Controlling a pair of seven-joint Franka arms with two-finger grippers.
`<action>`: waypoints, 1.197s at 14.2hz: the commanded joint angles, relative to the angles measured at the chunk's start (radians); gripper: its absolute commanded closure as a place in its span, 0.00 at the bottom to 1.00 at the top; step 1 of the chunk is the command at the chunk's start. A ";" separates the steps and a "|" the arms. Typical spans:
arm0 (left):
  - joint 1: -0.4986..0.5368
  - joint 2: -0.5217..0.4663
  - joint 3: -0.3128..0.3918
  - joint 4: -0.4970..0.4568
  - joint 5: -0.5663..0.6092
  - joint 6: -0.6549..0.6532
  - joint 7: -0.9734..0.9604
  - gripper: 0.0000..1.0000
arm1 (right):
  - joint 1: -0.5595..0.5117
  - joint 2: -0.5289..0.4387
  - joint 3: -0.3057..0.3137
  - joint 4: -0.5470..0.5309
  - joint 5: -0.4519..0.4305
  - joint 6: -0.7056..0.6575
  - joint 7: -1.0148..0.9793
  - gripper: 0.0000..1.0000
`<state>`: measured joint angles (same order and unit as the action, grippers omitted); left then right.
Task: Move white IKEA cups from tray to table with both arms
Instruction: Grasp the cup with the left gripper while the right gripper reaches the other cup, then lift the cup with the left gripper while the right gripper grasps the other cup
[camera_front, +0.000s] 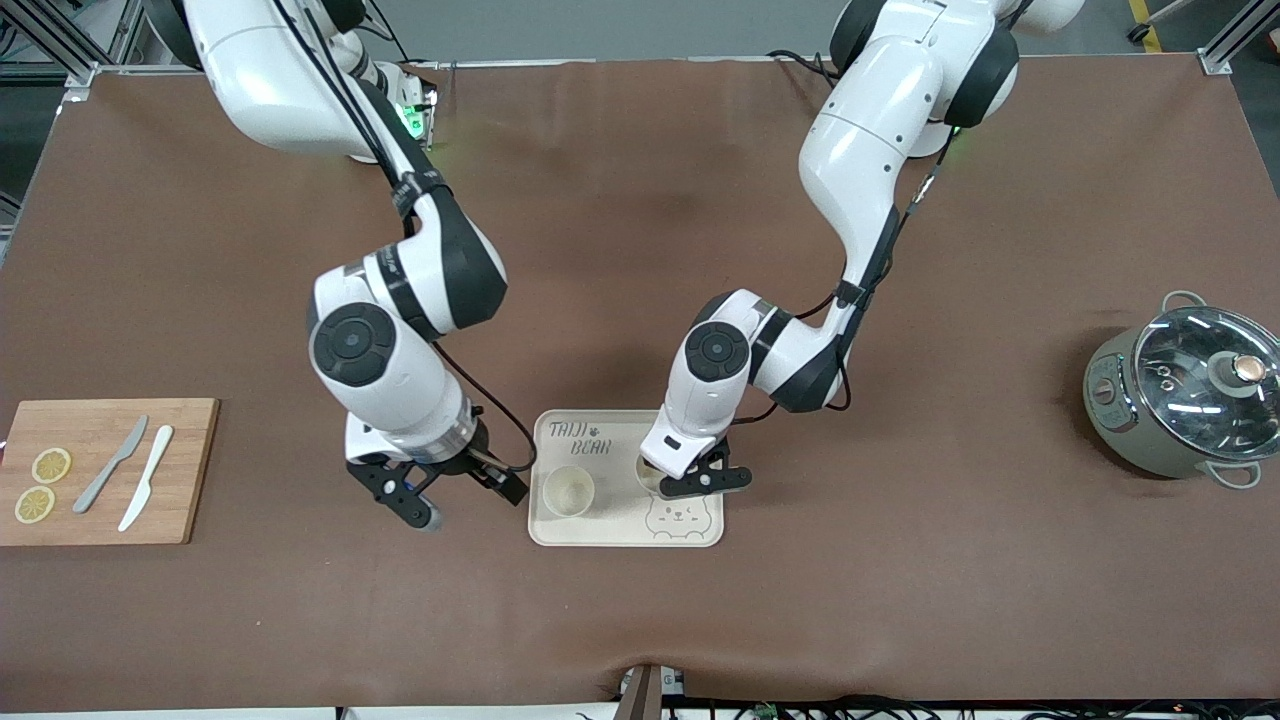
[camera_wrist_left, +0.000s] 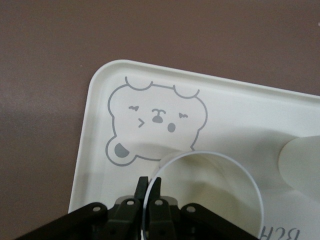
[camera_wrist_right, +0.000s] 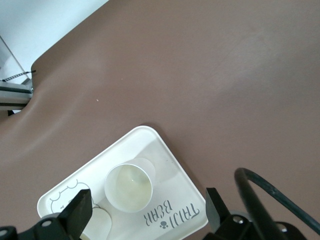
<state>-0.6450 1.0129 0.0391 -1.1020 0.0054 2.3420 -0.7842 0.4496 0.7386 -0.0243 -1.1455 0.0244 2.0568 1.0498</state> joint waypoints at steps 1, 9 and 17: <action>-0.004 -0.062 0.021 -0.004 0.022 -0.096 -0.007 1.00 | 0.017 0.053 -0.011 0.043 -0.029 0.017 0.024 0.00; 0.178 -0.396 -0.004 -0.184 0.038 -0.414 0.386 1.00 | 0.032 0.148 -0.011 0.040 -0.064 0.127 0.024 0.00; 0.662 -0.654 -0.185 -0.739 0.027 -0.089 1.011 1.00 | 0.080 0.185 -0.011 0.032 -0.081 0.132 0.026 0.00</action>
<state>-0.0366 0.4098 -0.1124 -1.7371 0.0320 2.2125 0.1340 0.5131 0.8903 -0.0267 -1.1430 -0.0266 2.1938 1.0523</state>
